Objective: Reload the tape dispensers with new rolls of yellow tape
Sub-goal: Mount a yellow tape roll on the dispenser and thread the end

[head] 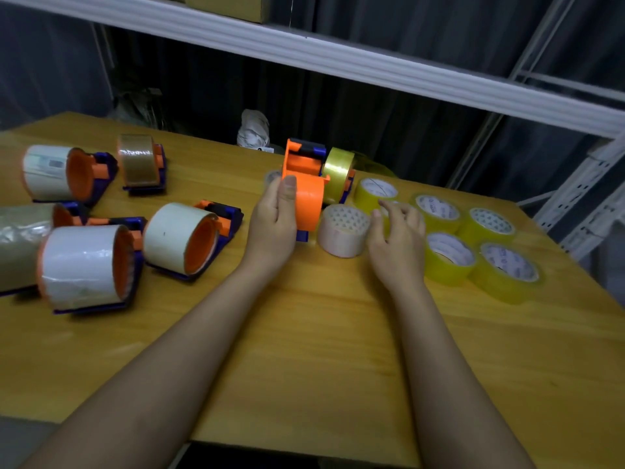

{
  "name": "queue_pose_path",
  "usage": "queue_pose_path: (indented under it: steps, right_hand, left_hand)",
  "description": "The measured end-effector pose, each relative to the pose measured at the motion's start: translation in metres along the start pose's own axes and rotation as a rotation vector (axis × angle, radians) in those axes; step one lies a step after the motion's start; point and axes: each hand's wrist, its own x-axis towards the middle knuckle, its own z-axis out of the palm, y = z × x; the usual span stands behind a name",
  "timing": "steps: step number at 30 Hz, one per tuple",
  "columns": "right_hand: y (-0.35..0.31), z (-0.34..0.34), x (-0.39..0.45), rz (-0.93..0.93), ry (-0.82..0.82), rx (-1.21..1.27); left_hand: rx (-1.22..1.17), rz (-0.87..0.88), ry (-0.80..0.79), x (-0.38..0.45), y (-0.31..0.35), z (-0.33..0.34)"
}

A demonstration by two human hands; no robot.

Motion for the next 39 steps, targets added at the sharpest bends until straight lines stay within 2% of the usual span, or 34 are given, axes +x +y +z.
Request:
queue_pose_path:
  steps: [2, 5, 7, 9, 12, 16, 19, 21, 23, 25, 30, 37, 39]
  right_hand:
    - [0.002, -0.003, 0.011, 0.072, 0.031, -0.082]
    - [0.008, -0.008, 0.029, 0.192, -0.201, -0.341]
    - [0.014, -0.009, 0.037, 0.199, -0.353, -0.489]
    - [0.018, -0.006, 0.045, 0.165, -0.413, -0.601]
    - [0.019, 0.000, 0.051, 0.120, -0.347, -0.689]
    - [0.022, -0.002, 0.049, 0.050, -0.173, -0.640]
    - [0.016, -0.009, 0.040, 0.014, 0.024, -0.452]
    - [0.007, -0.015, 0.034, -0.030, 0.168, -0.110]
    - [-0.006, -0.020, 0.027, -0.046, 0.196, 0.337]
    - [-0.017, -0.020, 0.017, -0.031, 0.165, 0.627]
    - [-0.024, -0.003, -0.005, 0.005, 0.039, 0.715]
    - [-0.039, 0.001, -0.021, 0.168, -0.168, 1.259]
    - [-0.041, 0.002, -0.021, 0.166, -0.230, 1.353]
  left_hand:
    - [0.005, -0.002, -0.014, -0.002, -0.001, 0.001]
    - [-0.008, -0.019, -0.051, -0.006, -0.004, 0.000]
    - [-0.019, -0.022, -0.065, -0.007, -0.006, 0.000]
    - [-0.017, -0.018, -0.073, -0.008, -0.006, 0.000]
    - [-0.012, -0.018, -0.069, -0.008, -0.005, 0.001]
    - [-0.003, -0.019, -0.069, -0.010, -0.003, 0.001]
    - [-0.005, -0.024, -0.058, -0.010, -0.005, 0.000]
    - [-0.028, -0.043, -0.063, -0.008, -0.007, 0.001]
    - [-0.057, -0.055, -0.072, -0.007, -0.008, 0.001]
    - [-0.070, -0.052, -0.075, -0.007, -0.007, 0.002]
    - [-0.078, -0.065, -0.074, -0.007, -0.002, 0.000]
    - [-0.122, -0.105, -0.106, -0.011, 0.002, 0.002]
    - [-0.137, -0.099, -0.110, -0.011, 0.003, 0.003]
